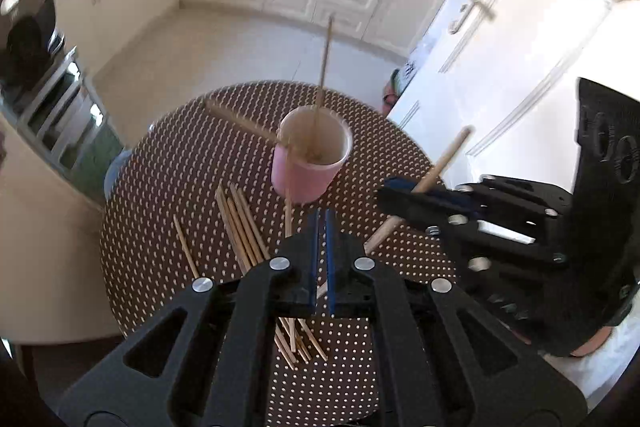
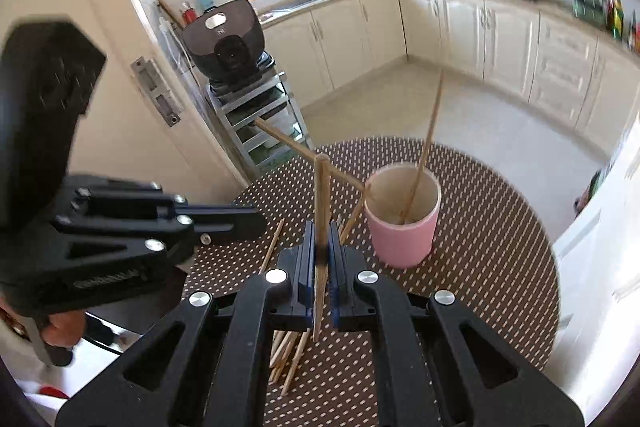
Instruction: Organize utensils
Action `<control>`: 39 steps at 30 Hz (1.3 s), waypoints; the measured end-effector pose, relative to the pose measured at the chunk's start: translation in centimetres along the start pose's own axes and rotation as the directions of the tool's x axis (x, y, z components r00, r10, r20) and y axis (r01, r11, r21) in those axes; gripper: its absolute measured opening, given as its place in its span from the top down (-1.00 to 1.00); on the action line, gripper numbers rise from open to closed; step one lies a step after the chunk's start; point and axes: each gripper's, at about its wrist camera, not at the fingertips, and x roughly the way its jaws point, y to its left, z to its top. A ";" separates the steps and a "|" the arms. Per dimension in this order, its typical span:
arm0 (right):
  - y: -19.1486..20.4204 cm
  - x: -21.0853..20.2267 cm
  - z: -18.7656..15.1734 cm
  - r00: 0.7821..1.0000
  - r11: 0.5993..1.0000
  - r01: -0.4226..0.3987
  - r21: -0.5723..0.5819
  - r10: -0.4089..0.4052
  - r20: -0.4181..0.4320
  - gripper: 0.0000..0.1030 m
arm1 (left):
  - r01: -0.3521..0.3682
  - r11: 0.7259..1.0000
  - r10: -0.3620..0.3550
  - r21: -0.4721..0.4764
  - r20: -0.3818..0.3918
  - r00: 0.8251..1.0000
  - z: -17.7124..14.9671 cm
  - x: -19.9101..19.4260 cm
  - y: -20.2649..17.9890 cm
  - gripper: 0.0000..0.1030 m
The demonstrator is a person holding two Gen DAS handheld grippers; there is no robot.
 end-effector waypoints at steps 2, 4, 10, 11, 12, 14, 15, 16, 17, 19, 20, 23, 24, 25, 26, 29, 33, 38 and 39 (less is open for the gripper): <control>-0.7 0.2 -0.3 1.000 0.999 -0.005 0.032 0.005 -0.015 0.92 | 0.001 1.000 -0.002 -0.015 -0.029 1.000 -0.5 1.2 0.4 0.91; -1.1 0.5 -0.4 1.000 0.999 0.000 0.045 0.001 -0.026 0.92 | -0.010 0.999 0.008 -0.033 -0.054 0.999 -0.8 2.4 0.8 0.91; -2.3 1.6 0.0 0.998 0.997 -0.016 0.074 0.020 -0.057 0.92 | -0.037 0.998 0.031 -0.049 -0.110 0.993 -0.7 5.4 1.3 0.32; -2.4 1.8 0.1 0.998 0.997 -0.019 0.076 0.023 -0.059 0.92 | -0.052 0.997 0.047 -0.051 -0.105 0.993 -0.6 5.8 1.4 -0.19; -2.7 2.0 0.3 0.998 0.996 -0.025 0.080 0.030 -0.062 0.92 | -0.059 0.997 0.054 -0.053 -0.089 0.995 -0.6 5.8 1.5 -0.21; -3.2 2.5 0.6 0.997 0.996 -0.033 0.085 0.039 -0.070 0.91 | -0.058 0.996 0.052 -0.060 -0.095 0.994 -0.1 6.6 1.8 -0.20; -3.4 2.5 0.7 0.997 0.996 -0.034 0.087 0.040 -0.072 0.91 | -0.064 0.996 0.058 -0.059 -0.104 0.993 0.1 7.2 1.9 -0.20; -3.5 2.7 0.9 0.996 0.995 -0.038 0.090 0.045 -0.076 0.91 | -0.067 0.996 0.061 -0.056 -0.112 0.992 0.2 7.7 2.0 -0.16; -3.8 2.9 1.0 0.996 0.995 -0.042 0.093 0.049 -0.081 0.91 | -0.071 0.996 0.064 -0.058 -0.124 0.990 0.4 8.3 2.2 -0.04; -4.1 3.1 1.1 0.995 0.994 -0.047 0.096 0.055 -0.085 0.91 | -0.073 0.995 0.062 -0.075 -0.145 0.988 0.6 9.4 2.7 0.19; -4.3 3.3 1.3 0.994 0.994 -0.049 0.098 0.058 -0.090 0.91 | -0.073 0.994 0.060 -0.081 -0.152 0.987 0.7 9.8 2.9 0.33; -4.8 3.7 1.6 0.992 0.993 -0.057 0.103 0.068 -0.103 0.90 | -0.066 0.993 0.050 -0.093 -0.167 0.985 1.1 10.7 3.2 0.35; -4.9 3.8 1.7 0.992 0.993 -0.060 0.103 0.071 -0.107 0.90 | -0.058 0.994 0.040 -0.097 -0.173 0.984 1.1 11.0 3.3 0.35; -5.0 3.9 1.8 0.991 0.993 -0.063 0.103 0.074 -0.110 0.90 | -0.058 0.994 0.041 -0.097 -0.172 0.984 1.1 11.1 3.3 0.35; -5.0 4.0 1.8 0.991 0.993 -0.064 0.102 0.076 -0.112 0.90 | -0.062 0.993 0.045 -0.097 -0.169 0.985 1.2 11.1 3.3 0.35; -5.1 4.3 2.0 0.990 0.992 -0.067 0.104 0.079 -0.115 0.90 | -0.060 0.992 0.041 -0.108 -0.169 0.985 1.4 11.2 3.7 0.48; -5.1 4.3 2.2 0.990 0.992 -0.065 0.108 0.078 -0.115 0.91 | -0.051 0.990 0.030 -0.130 -0.156 0.987 1.0 11.0 3.9 0.70; -4.9 3.8 2.0 0.992 0.992 -0.056 0.114 0.068 -0.108 0.91 | -0.054 0.991 0.038 -0.119 -0.137 0.990 0.7 10.8 3.6 0.86; -4.9 3.7 1.9 0.992 0.992 -0.053 0.113 0.065 -0.106 0.91 | -0.054 0.991 0.040 -0.119 -0.123 0.992 0.6 10.5 3.5 0.86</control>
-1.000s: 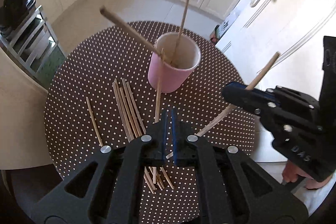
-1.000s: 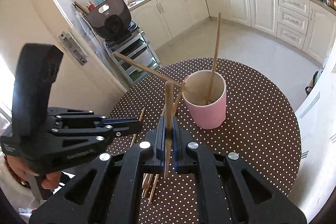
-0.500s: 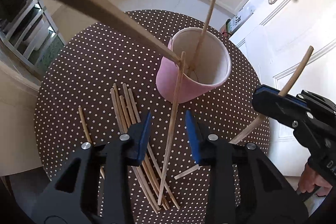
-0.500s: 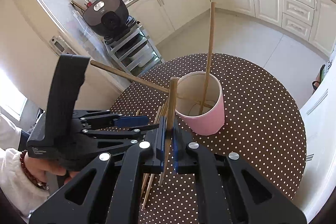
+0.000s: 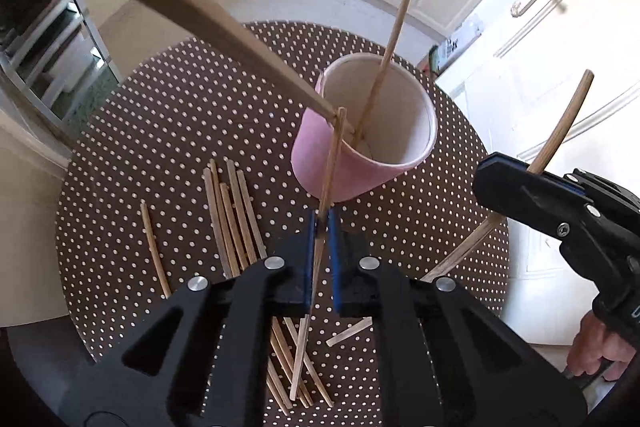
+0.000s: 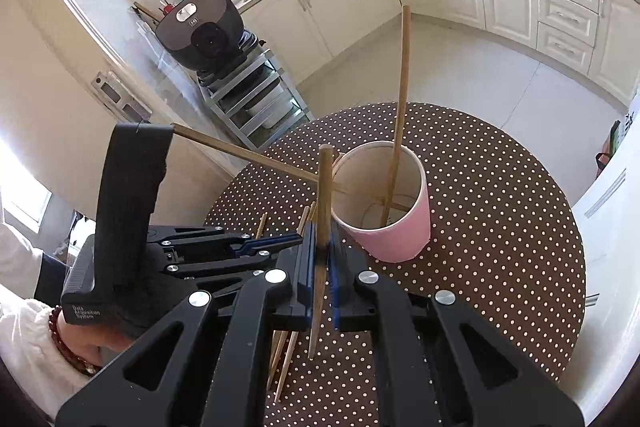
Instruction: Organize utensils
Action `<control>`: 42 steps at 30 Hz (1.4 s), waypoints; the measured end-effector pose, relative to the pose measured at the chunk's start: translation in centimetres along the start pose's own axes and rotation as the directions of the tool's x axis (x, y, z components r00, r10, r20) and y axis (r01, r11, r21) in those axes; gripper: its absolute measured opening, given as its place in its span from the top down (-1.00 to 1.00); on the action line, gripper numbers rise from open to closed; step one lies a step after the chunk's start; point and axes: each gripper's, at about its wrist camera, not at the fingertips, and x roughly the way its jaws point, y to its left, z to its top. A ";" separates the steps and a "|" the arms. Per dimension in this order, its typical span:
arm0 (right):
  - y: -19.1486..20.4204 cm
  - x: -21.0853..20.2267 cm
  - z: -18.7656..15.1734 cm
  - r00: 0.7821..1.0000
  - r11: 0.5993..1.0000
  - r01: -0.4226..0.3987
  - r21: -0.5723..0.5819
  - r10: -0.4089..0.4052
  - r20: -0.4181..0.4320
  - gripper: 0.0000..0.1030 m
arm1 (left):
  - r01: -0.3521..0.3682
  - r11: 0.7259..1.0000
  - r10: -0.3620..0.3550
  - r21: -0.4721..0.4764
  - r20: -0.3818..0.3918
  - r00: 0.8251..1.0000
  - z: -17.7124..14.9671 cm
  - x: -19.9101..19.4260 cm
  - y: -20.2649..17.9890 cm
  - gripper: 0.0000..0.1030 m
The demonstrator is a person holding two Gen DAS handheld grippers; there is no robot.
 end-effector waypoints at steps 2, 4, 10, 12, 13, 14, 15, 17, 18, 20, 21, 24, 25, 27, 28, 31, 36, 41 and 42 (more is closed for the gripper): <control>0.1 -0.3 -0.1 1.000 1.000 0.005 -0.002 -0.005 0.006 0.91 | 0.008 1.000 -0.008 0.004 0.013 1.000 -0.2 -0.6 -0.1 0.87; 0.2 -0.7 -0.3 1.000 1.000 0.011 0.000 -0.011 0.014 0.91 | 0.006 1.000 -0.006 0.010 0.028 1.000 -0.5 -1.6 0.1 0.87; 0.7 -2.2 -0.3 0.999 1.000 0.022 0.003 -0.022 0.049 0.91 | 0.029 0.999 -0.031 0.030 0.093 0.995 -0.9 -5.2 -0.6 0.89; 1.0 -2.8 -0.2 0.998 1.000 0.025 0.000 -0.025 0.061 0.91 | 0.027 0.999 -0.032 0.041 0.131 0.991 -1.1 -6.8 -1.0 0.89; 1.2 -3.1 -0.2 0.997 1.000 0.025 -0.003 -0.024 0.069 0.91 | 0.028 0.999 -0.034 0.043 0.142 0.989 -1.1 -7.2 -1.3 0.89; 1.4 -3.6 -0.2 0.997 1.000 0.026 -0.008 -0.025 0.078 0.91 | 0.028 0.999 -0.035 0.044 0.158 0.987 -1.1 -7.9 -1.4 0.89; 1.6 -3.8 -0.1 0.996 1.000 0.029 -0.012 -0.028 0.083 0.91 | 0.030 0.999 -0.037 0.042 0.177 0.984 -1.1 -8.7 -1.5 0.89; 2.0 -4.5 0.1 0.994 0.999 0.041 -0.023 -0.038 0.100 0.91 | 0.038 0.998 -0.046 0.041 0.200 0.979 -0.9 -9.7 -1.7 0.89; 2.2 -4.9 0.2 0.993 0.999 0.043 -0.029 -0.039 0.110 0.91 | 0.040 0.998 -0.048 0.042 0.214 0.976 -0.8 -10.3 -1.7 0.89; 2.6 -5.7 0.5 0.990 0.998 0.052 -0.040 -0.046 0.131 0.91 | 0.046 0.998 -0.057 0.051 0.241 0.969 -0.4 -11.7 -2.2 0.89; 2.8 -6.3 0.7 0.988 0.997 0.059 -0.044 -0.052 0.146 0.91 | 0.048 0.997 -0.060 0.054 0.257 0.965 -0.3 -12.3 -2.4 0.89; 3.0 -7.6 1.2 0.979 0.996 0.082 -0.039 -0.073 0.190 0.91 | 0.055 0.997 -0.071 0.060 0.307 0.949 -0.1 -14.4 -3.1 0.89; 3.1 -8.1 1.4 0.976 0.995 0.088 -0.039 -0.078 0.202 0.91 | 0.052 0.997 -0.071 0.064 0.330 0.941 0.1 -15.3 -3.4 0.89; 3.3 -9.0 1.9 0.970 0.994 0.103 -0.047 -0.090 0.227 0.91 | 0.057 0.996 -0.079 0.072 0.357 0.931 0.5 -16.4 -3.9 0.89; 3.3 -9.5 2.2 0.967 0.993 0.106 -0.050 -0.091 0.238 0.91 | 0.056 0.996 -0.081 0.076 0.378 0.922 0.7 -17.2 -4.2 0.89; 3.4 -11.0 3.5 0.956 0.992 0.116 -0.054 -0.096 0.278 0.91 | 0.056 0.994 -0.092 0.096 0.426 0.900 1.8 -19.0 -5.1 0.89; 3.5 -12.3 5.4 0.928 0.981 0.178 -0.078 -0.141 0.345 0.91 | 0.040 0.993 -0.088 0.113 0.469 0.879 3.5 -19.8 -5.9 0.89; 2.6 -12.1 6.5 0.919 0.976 0.200 -0.086 -0.156 0.363 0.91 | 0.029 0.994 -0.075 0.104 0.479 0.875 4.9 -19.5 -6.3 0.89; 2.5 -12.0 6.6 0.918 0.975 0.204 -0.092 -0.158 0.364 0.91 | 0.031 0.994 -0.076 0.102 0.477 0.876 5.1 -19.4 -6.3 0.89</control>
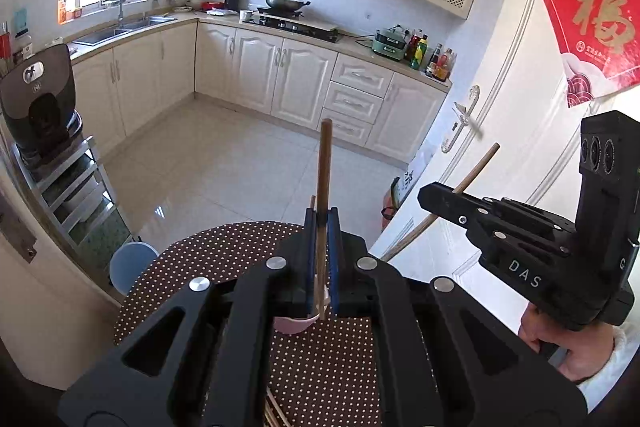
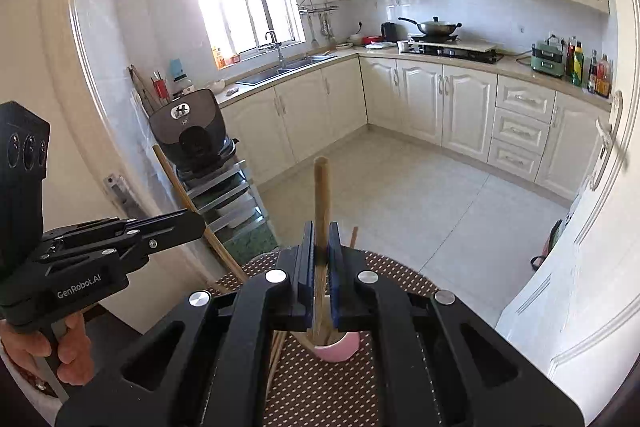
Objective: Organize utensils
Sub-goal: 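Lower both held sticks down into the pink cup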
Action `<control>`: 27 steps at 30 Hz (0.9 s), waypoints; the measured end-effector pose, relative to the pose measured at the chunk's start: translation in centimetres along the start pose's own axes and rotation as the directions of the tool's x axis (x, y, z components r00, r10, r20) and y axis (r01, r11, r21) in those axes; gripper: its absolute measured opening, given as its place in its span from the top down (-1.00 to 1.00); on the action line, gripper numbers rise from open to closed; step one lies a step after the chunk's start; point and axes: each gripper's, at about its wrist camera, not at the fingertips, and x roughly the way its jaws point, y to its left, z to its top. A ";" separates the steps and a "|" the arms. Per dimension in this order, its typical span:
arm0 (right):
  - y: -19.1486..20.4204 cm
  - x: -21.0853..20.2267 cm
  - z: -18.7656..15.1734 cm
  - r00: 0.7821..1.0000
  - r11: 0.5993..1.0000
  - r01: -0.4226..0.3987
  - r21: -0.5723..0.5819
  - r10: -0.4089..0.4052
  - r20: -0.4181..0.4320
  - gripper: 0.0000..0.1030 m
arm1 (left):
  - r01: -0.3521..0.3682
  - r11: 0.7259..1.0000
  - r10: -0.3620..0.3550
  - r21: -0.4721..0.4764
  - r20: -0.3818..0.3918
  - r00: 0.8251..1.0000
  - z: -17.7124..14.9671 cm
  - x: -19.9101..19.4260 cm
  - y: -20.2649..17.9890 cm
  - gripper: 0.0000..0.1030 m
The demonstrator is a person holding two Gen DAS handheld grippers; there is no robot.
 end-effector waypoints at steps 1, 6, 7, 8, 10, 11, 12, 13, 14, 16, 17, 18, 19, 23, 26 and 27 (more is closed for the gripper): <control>-0.1 0.3 0.0 1.000 1.000 -0.002 -0.004 0.002 -0.001 0.91 | -0.006 1.000 0.006 -0.002 -0.001 1.000 0.0 0.4 0.0 0.89; -0.9 1.4 0.0 1.000 1.000 0.003 -0.008 -0.003 -0.007 0.91 | -0.021 1.000 0.021 -0.008 -0.014 1.000 0.3 1.9 0.1 0.89; -1.0 1.6 0.0 1.000 1.000 0.005 -0.012 -0.005 -0.010 0.91 | -0.022 1.000 0.022 -0.013 -0.017 1.000 0.4 2.2 0.2 0.89; -1.1 1.8 -0.1 1.000 1.000 0.009 -0.016 -0.009 -0.012 0.91 | -0.022 1.000 0.022 -0.013 -0.016 1.000 0.4 2.4 0.3 0.89; -1.3 2.3 -0.1 1.000 1.000 0.013 -0.019 -0.013 -0.018 0.91 | -0.028 1.000 0.028 -0.009 -0.017 0.999 0.5 2.9 0.3 0.89; -1.5 2.6 -0.2 1.000 1.000 0.010 -0.014 -0.010 -0.025 0.91 | -0.030 1.000 0.030 -0.008 -0.020 0.999 0.4 3.1 0.3 0.89; -1.6 2.8 -0.2 1.000 1.000 0.009 -0.011 -0.009 -0.029 0.91 | -0.033 0.999 0.033 -0.007 -0.024 0.999 0.4 3.4 0.4 0.89; -1.8 3.0 -0.2 0.999 1.000 0.009 -0.010 -0.009 -0.033 0.91 | -0.039 0.999 0.039 -0.005 -0.032 0.999 0.4 3.9 0.5 0.89; -1.9 3.2 -0.2 0.999 1.000 0.008 -0.010 -0.008 -0.038 0.91 | -0.047 0.999 0.047 0.001 -0.037 0.998 0.3 4.2 0.4 0.89; -2.0 3.7 -0.4 0.999 1.000 0.002 -0.010 -0.003 -0.051 0.91 | -0.050 0.999 0.051 0.010 -0.052 0.997 0.1 4.8 0.5 0.89; -1.9 3.8 -0.5 0.998 1.000 0.002 -0.013 -0.003 -0.057 0.91 | -0.047 0.999 0.048 0.010 -0.066 0.997 -0.1 5.2 0.5 0.89; -1.9 4.1 -0.6 0.998 1.000 0.003 -0.015 -0.004 -0.065 0.91 | -0.047 0.999 0.048 0.009 -0.082 0.996 -0.2 5.6 0.6 0.89; -1.9 4.2 -0.7 0.998 1.000 0.002 -0.014 -0.002 -0.070 0.91 | -0.052 0.999 0.053 0.011 -0.094 0.994 -0.4 6.0 0.7 0.89; -1.9 4.6 -1.3 0.996 1.000 -0.004 -0.008 0.004 -0.093 0.91 | -0.043 0.999 0.044 0.009 -0.134 0.990 -1.2 6.9 0.9 0.89; -1.7 5.0 -1.8 0.994 1.000 -0.005 -0.009 0.004 -0.109 0.91 | -0.034 0.999 0.038 0.023 -0.155 0.987 -1.7 7.4 1.0 0.89; -1.5 5.1 -2.0 0.993 1.000 -0.005 -0.010 0.004 -0.115 0.91 | -0.027 0.999 0.030 0.021 -0.164 0.986 -1.9 7.4 1.0 0.89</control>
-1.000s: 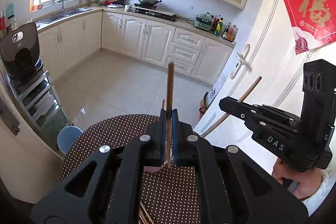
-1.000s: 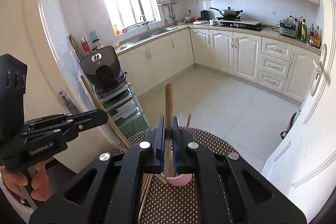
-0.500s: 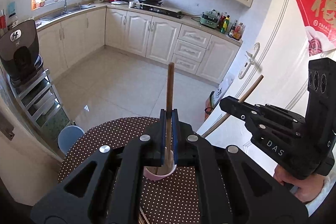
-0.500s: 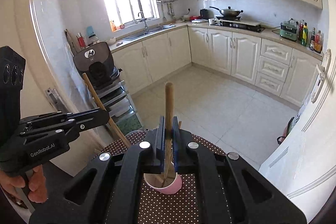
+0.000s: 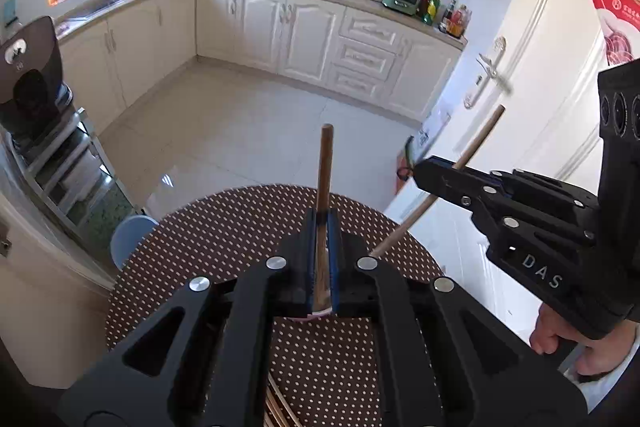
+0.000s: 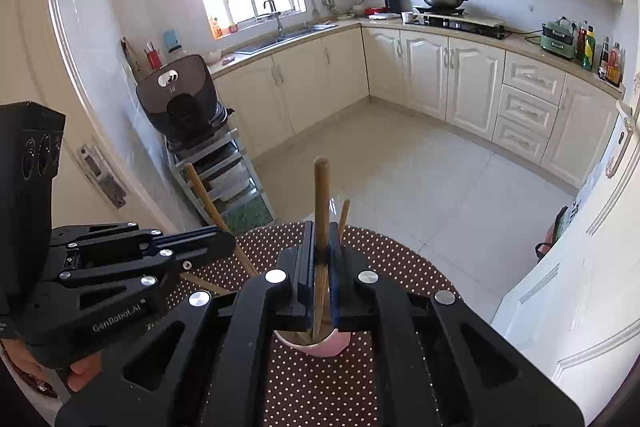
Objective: Organize utensils
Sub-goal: 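Lower both held sticks down into the pink cup, then open both tools to release the sticks into the cup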
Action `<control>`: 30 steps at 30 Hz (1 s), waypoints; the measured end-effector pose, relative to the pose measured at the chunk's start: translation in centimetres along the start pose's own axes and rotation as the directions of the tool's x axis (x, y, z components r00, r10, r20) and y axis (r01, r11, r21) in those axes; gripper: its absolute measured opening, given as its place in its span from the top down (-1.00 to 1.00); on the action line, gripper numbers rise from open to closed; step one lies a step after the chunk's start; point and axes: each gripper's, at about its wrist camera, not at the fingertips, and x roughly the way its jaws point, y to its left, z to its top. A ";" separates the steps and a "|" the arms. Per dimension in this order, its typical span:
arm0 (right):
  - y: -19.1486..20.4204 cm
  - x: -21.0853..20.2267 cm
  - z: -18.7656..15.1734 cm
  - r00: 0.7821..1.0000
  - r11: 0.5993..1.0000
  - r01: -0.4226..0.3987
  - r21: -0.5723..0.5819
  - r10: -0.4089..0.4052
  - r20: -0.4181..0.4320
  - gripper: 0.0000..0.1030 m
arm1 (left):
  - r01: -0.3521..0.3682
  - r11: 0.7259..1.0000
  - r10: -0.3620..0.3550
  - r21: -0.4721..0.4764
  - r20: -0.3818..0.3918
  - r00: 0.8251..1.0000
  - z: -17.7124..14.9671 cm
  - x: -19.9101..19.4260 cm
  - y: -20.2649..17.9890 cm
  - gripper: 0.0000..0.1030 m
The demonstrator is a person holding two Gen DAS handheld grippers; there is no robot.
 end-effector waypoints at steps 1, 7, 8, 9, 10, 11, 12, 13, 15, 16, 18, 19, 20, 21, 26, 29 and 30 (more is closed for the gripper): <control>0.1 0.1 -0.2 1.000 1.000 0.001 -0.001 -0.001 -0.006 0.91 | -0.002 1.000 0.002 -0.002 -0.009 1.000 -0.2 0.2 0.0 0.89; 0.9 0.7 -1.1 0.999 1.000 0.001 -0.002 -0.001 -0.037 0.91 | -0.002 1.000 0.002 -0.009 -0.046 0.999 -1.2 0.8 0.3 0.88; 1.0 0.8 -1.1 0.999 1.000 0.001 -0.001 -0.001 -0.040 0.91 | -0.001 1.000 0.000 -0.010 -0.051 0.999 -1.3 0.8 0.4 0.87; 1.1 0.8 -1.2 0.999 1.000 0.001 0.001 -0.001 -0.042 0.91 | 0.002 1.000 -0.003 -0.013 -0.055 0.999 -1.4 0.8 0.5 0.87; 1.2 0.8 -1.3 0.999 1.000 0.001 0.001 -0.001 -0.045 0.91 | 0.000 1.000 0.000 -0.013 -0.055 0.998 -1.4 0.8 0.5 0.87; 1.3 0.9 -1.3 0.999 1.000 0.002 0.001 -0.002 -0.046 0.91 | -0.003 1.000 0.003 -0.012 -0.056 0.998 -1.5 0.7 0.4 0.87; 1.4 0.8 -1.4 0.999 1.000 0.002 0.001 -0.002 -0.047 0.91 | -0.005 1.000 0.004 -0.012 -0.056 0.998 -1.5 0.7 0.3 0.87; 1.5 0.8 -1.4 0.999 1.000 0.004 0.000 -0.004 -0.047 0.91 | -0.004 1.000 0.003 -0.014 -0.054 0.999 -1.6 0.6 0.4 0.87; 1.5 0.9 -1.4 0.999 1.000 0.005 0.000 -0.005 -0.049 0.91 | -0.003 1.000 0.002 -0.018 -0.052 0.999 -1.6 0.5 0.2 0.87; 1.6 0.9 -1.5 0.999 1.000 0.007 0.000 -0.007 -0.049 0.91 | -0.001 1.000 0.000 -0.021 -0.054 0.999 -1.7 0.4 0.3 0.87; 1.7 0.9 -1.6 0.999 1.000 0.007 -0.001 -0.007 -0.052 0.91 | 0.002 1.000 -0.004 -0.027 -0.058 0.998 -1.9 0.3 0.4 0.86; 1.7 1.0 -1.6 0.999 1.000 0.009 -0.003 -0.009 -0.053 0.91 | 0.001 1.000 -0.003 -0.028 -0.061 0.998 -1.9 0.2 0.4 0.86; 1.7 1.0 -1.7 0.998 1.000 0.009 -0.004 -0.009 -0.055 0.91 | -0.010 1.000 0.008 -0.026 -0.062 0.998 -2.0 0.1 0.4 0.84; 1.8 1.0 -1.7 0.998 1.000 0.009 -0.003 -0.009 -0.058 0.91 | -0.012 1.000 0.010 -0.024 -0.065 0.998 -2.1 0.1 0.5 0.83; 1.8 1.2 -1.8 0.998 1.000 0.012 -0.002 -0.013 -0.066 0.91 | -0.022 0.999 0.021 -0.026 -0.035 0.999 -2.4 -0.8 0.2 -0.05; 1.8 1.2 -2.1 0.998 1.000 0.014 -0.002 -0.014 -0.069 0.91 | -0.036 0.999 0.035 -0.022 -0.026 0.999 -2.4 -1.2 0.2 -0.05; 1.8 1.2 -2.1 0.997 1.000 0.014 0.000 -0.014 -0.069 0.91 | -0.039 0.999 0.038 -0.024 -0.023 0.999 -2.5 -1.4 0.3 -0.05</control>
